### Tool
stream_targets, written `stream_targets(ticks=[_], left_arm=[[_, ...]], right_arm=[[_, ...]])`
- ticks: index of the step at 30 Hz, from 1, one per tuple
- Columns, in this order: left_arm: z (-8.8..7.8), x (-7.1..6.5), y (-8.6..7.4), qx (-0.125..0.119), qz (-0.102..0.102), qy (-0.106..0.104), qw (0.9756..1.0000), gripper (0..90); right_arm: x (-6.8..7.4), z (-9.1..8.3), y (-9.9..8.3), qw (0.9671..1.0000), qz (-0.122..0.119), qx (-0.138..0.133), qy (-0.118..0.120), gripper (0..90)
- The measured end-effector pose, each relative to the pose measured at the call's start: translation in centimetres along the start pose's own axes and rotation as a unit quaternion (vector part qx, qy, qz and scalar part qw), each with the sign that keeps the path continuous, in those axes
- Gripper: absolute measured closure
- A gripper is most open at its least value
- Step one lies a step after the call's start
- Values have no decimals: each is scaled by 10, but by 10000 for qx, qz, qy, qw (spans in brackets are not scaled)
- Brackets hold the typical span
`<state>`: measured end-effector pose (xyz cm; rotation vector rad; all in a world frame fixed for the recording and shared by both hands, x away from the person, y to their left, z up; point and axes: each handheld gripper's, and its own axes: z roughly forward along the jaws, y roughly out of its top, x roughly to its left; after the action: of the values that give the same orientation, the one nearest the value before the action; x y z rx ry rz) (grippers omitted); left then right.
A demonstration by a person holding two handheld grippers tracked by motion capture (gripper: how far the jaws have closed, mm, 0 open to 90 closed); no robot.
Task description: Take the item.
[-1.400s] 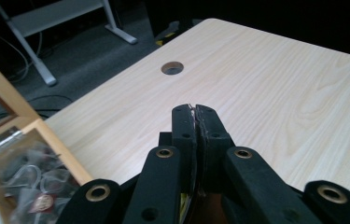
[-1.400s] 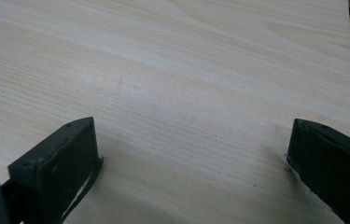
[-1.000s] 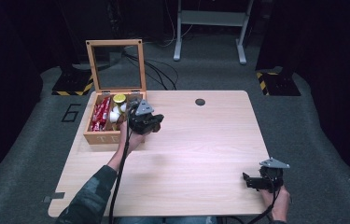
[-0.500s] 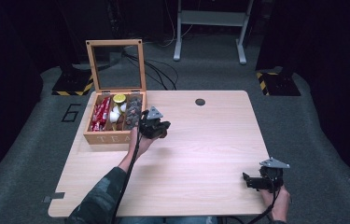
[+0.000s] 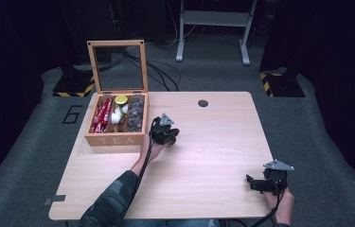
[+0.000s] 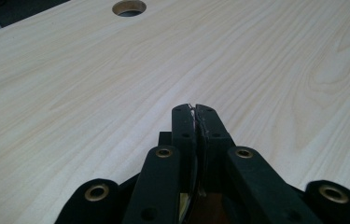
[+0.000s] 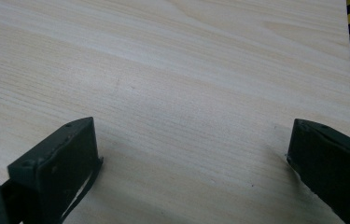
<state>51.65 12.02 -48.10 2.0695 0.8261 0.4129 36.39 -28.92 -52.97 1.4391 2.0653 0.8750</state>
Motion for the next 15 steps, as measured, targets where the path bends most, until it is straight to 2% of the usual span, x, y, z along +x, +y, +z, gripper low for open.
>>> stream_targets(ticks=[1,6,10,15], left_arm=[[3,-1,0,-30,-33,29,10000,863],[15,-4,-3,126,-57,52,9999,862],[21,-8,-4,189,-47,-6,9998,855],[22,-15,-1,285,-10,-176,9994,717]], right_arm=[[0,0,0,10000,-8,2,1,11],[0,0,0,10000,-5,6,14,11],[-1,0,0,10000,-10,30,18,11],[-1,0,0,10000,-7,16,12,11]])
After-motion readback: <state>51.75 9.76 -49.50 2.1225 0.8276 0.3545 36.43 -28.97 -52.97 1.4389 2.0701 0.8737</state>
